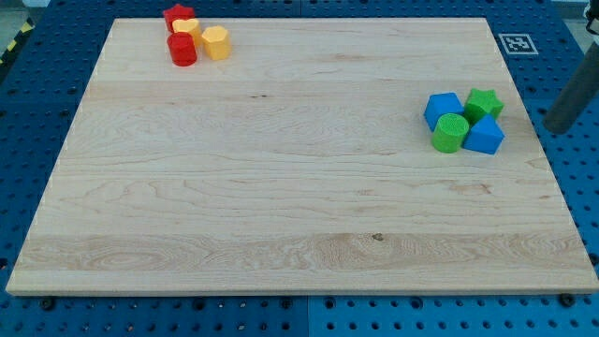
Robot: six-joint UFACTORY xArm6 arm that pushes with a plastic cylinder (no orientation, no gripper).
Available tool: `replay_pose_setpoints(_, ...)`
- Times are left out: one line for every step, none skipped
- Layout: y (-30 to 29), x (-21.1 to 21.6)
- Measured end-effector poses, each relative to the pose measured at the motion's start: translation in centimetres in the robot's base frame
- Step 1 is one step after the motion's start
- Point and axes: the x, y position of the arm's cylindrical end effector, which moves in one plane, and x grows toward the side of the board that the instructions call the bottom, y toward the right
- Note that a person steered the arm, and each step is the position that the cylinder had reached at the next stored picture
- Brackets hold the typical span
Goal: Separate the blue triangle and the green star
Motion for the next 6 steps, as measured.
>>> replay_pose_setpoints(-4.7, 2.6)
replay_pose_setpoints(-6.9, 2.3)
replay_pose_setpoints(-6.9, 0.6)
replay_pose_setpoints(-6.9, -0.2)
replay_pose_setpoints(-7.2, -0.2)
replay_pose_setpoints(-9.2, -0.2)
